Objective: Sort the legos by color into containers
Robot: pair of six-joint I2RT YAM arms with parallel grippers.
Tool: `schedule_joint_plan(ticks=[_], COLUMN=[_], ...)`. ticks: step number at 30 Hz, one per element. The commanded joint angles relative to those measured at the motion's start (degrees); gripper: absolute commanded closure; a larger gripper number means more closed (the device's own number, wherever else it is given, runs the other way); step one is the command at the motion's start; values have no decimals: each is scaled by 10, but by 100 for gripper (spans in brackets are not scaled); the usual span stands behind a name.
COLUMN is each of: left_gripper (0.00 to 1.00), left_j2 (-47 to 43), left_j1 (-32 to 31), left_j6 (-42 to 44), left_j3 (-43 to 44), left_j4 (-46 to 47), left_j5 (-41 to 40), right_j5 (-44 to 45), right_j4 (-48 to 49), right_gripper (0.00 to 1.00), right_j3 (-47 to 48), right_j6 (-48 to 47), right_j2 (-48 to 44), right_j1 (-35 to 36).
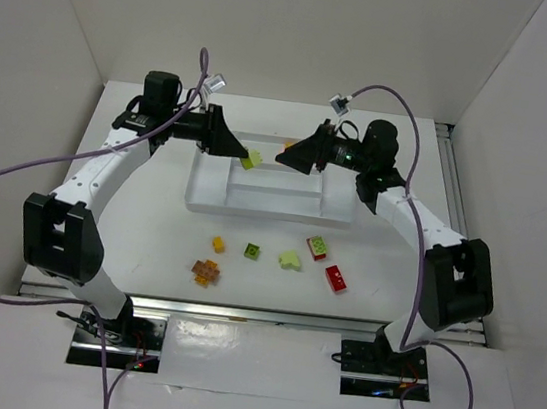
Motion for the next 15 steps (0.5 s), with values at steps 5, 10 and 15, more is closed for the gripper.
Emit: schedule_joint_plan(ticks=[5, 10, 15], left_gripper=[100, 100, 100], left_j2=[2, 2, -4], left_j1=[-9, -9, -9], left_j6=[4, 4, 11], left_j3=[25, 25, 25], left_j4=[38, 38, 38], left_j5=[74, 80, 74], right_j5=[-34, -29, -66], right_j4=[-79, -89, -54], right_gripper=[6, 8, 11], right_j3=[88, 118, 123], right_j6=[-100, -86, -67], right_j2=[38, 72, 86], right_j1=[41, 47, 61])
